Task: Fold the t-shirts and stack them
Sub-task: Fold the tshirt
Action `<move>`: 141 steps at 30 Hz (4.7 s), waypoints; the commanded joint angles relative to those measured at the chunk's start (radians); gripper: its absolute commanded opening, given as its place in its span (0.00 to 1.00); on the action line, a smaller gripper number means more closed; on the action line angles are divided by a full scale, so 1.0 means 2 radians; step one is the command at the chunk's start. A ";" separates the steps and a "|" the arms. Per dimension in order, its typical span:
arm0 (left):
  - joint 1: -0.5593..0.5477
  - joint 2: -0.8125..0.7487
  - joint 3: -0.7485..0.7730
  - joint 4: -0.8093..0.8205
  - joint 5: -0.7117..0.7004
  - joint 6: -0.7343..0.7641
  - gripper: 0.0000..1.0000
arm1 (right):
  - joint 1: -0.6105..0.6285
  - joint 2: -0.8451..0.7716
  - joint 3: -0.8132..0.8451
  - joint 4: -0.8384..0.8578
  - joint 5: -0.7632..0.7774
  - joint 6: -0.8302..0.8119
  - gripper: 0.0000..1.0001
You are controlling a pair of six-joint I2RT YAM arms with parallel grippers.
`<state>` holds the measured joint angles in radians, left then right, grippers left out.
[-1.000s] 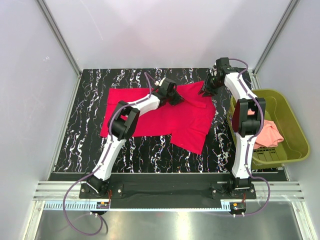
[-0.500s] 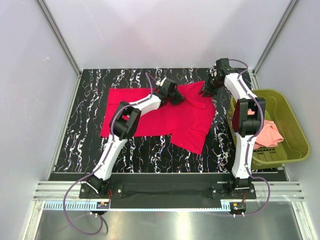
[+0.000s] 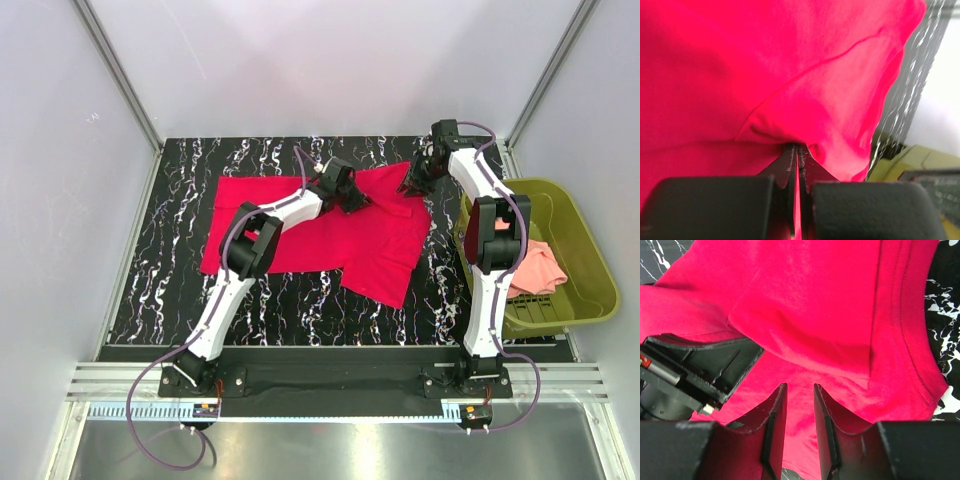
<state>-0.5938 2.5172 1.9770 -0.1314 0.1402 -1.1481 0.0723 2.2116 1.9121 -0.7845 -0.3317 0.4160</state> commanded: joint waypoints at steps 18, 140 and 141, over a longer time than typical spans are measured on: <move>0.022 -0.092 -0.060 -0.051 0.109 0.073 0.00 | -0.004 0.000 -0.030 0.003 0.013 -0.008 0.34; 0.071 -0.040 -0.030 -0.084 0.247 0.084 0.04 | -0.012 0.013 0.029 -0.096 -0.017 -0.018 0.00; 0.071 -0.040 -0.030 -0.085 0.248 0.085 0.04 | -0.012 0.019 0.039 -0.104 -0.017 -0.015 0.00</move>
<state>-0.4530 2.4420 1.8851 -0.3000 0.5995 -0.9974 0.0578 2.2566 1.9236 -0.9092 -0.3428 0.3462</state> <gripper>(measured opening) 0.045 0.011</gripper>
